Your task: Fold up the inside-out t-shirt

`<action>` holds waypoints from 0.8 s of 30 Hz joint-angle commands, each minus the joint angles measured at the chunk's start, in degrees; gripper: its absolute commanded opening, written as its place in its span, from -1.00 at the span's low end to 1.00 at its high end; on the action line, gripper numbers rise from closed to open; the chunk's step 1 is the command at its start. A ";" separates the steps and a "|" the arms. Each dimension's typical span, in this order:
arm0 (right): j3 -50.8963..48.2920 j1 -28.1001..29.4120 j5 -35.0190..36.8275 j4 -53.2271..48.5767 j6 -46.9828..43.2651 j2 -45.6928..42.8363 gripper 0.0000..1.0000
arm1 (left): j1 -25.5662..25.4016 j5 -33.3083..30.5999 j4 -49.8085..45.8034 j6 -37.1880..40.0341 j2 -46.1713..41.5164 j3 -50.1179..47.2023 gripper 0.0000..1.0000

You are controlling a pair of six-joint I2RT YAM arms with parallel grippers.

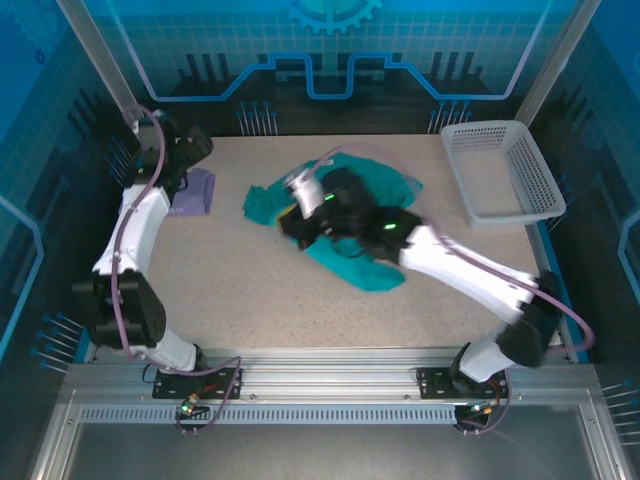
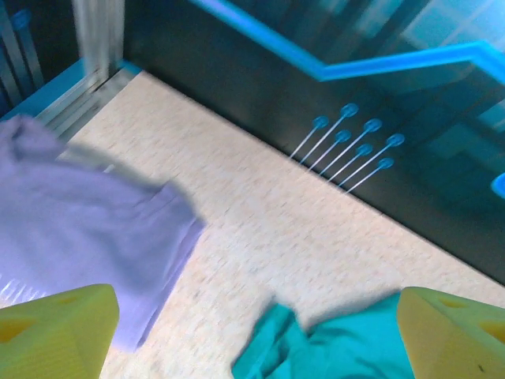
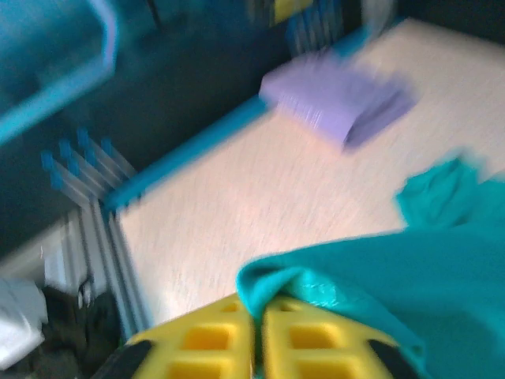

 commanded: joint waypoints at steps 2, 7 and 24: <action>0.96 4.61 -5.63 -2.56 3.29 3.31 -0.20 | -0.69 5.30 1.44 -5.60 -14.24 -10.47 0.86; -7.81 -1.57 0.60 -13.59 1.10 -3.37 0.02 | -10.37 11.27 -1.93 -7.79 -25.17 -25.27 0.85; -31.64 -30.17 4.26 -26.39 9.84 -9.10 0.23 | -25.07 6.32 -16.67 -16.40 -31.64 -49.89 0.48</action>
